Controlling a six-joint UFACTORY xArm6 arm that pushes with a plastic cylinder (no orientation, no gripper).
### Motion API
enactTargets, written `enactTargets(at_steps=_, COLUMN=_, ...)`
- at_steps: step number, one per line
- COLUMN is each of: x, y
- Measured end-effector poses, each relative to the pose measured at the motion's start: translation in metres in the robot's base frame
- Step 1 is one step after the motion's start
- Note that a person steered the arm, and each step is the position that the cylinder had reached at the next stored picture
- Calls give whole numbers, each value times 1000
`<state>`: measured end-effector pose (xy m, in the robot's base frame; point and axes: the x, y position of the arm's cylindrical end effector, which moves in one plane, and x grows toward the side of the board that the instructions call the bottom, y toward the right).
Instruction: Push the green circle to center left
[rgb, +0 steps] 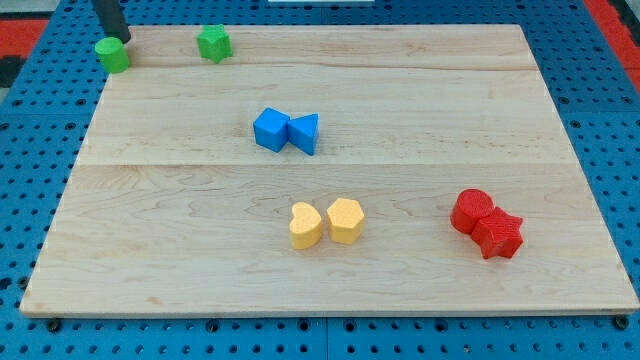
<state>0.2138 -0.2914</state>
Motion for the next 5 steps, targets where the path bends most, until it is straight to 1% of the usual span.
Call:
enactTargets(at_steps=1, x=-5, y=-14)
enactTargets(at_steps=2, x=16, y=-11)
enactTargets(at_steps=3, x=56, y=14)
enactTargets(at_steps=4, x=91, y=68)
enactTargets(at_steps=5, x=99, y=80)
